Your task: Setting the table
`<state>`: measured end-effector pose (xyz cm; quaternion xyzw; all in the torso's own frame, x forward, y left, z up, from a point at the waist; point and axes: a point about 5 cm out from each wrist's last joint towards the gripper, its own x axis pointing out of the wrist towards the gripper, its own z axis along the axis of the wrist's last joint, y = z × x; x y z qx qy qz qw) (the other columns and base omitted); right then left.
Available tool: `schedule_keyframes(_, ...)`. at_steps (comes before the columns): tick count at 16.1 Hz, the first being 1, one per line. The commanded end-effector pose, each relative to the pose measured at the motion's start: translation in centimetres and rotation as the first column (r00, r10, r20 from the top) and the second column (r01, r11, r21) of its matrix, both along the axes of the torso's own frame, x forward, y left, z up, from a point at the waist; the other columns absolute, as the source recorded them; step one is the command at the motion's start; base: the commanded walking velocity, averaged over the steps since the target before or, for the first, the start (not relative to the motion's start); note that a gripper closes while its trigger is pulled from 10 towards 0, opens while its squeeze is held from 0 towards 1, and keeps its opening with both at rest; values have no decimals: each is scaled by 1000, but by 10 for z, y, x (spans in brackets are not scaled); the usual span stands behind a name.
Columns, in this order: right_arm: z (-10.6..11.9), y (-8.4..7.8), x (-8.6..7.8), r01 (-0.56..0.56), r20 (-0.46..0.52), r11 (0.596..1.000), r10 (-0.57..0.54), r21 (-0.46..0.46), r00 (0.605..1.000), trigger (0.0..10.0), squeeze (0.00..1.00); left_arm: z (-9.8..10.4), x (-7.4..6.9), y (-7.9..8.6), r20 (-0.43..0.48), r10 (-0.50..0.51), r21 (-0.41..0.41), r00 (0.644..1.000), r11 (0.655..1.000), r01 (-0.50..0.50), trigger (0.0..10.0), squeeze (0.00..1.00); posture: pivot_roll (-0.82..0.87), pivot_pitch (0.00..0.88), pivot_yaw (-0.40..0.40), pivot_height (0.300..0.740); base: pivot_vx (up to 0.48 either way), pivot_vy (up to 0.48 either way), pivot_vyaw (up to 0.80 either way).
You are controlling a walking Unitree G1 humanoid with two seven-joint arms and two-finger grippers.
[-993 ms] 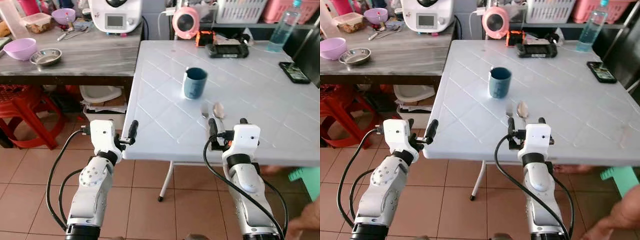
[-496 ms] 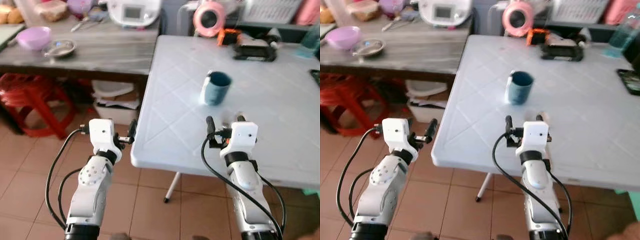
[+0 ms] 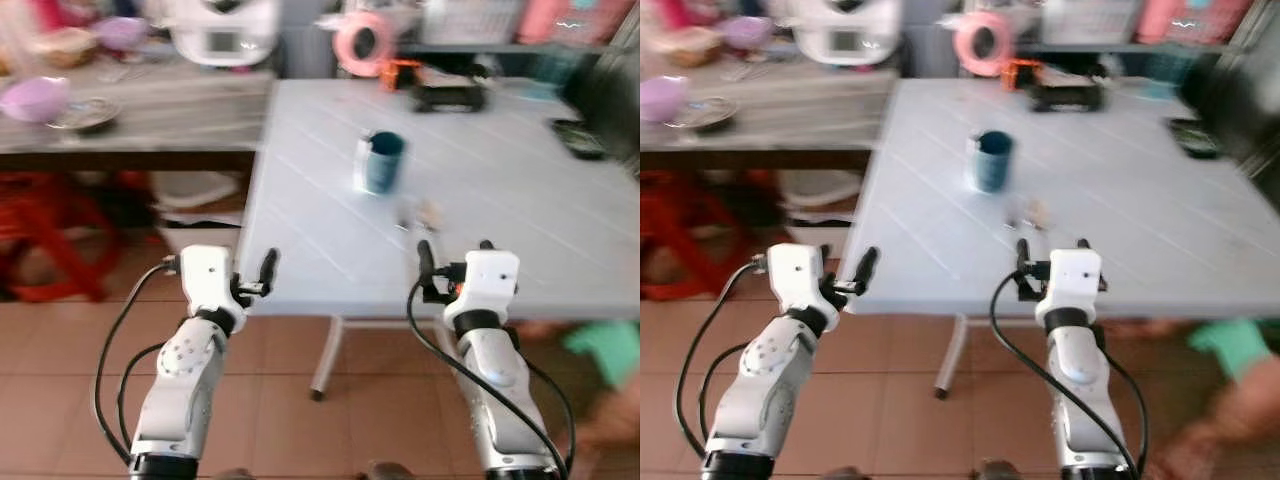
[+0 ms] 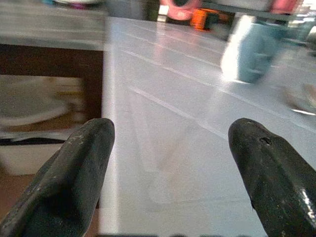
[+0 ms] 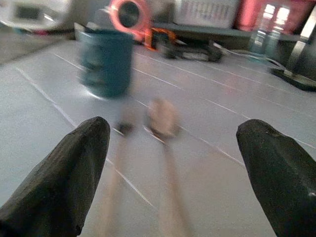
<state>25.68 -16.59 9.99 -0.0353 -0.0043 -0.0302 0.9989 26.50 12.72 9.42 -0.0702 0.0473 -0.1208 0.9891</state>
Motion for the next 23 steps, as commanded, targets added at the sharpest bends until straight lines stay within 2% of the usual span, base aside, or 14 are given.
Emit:
schedule_keyframes(1, 1, 1, 2, 4, 0, 1000, -4, 17, 1000, 10000, 0, 5, -1, 5, 18, 9, 3, 1000, 1000, -9, 10000, 0, -15, 0, 28, 740, 0, 0, 0)
schedule_keyframes(17, 1, 2, 1, 1, -6, 1000, -1, 18, 1000, 10000, 0, 6, -1, 3, 21, -11, -6, 1000, 1000, 11, 10000, 0, -19, 0, 30, 740, 0, 0, 0)
schedule_keyframes(20, 1, 3, 1, 0, -7, 1000, 0, 18, 1000, 10000, 0, 6, -1, 2, 24, -16, -6, 1000, 1000, 16, 10000, 0, -19, 0, 30, 740, 241, 0, 0)
schedule_keyframes(23, 1, 3, 1, -2, -6, 1000, 3, 17, 1000, 10000, 0, 6, -1, 1, 26, -18, -6, 1000, 1000, 18, 10000, 0, -19, 0, 30, 740, 259, 0, -533)
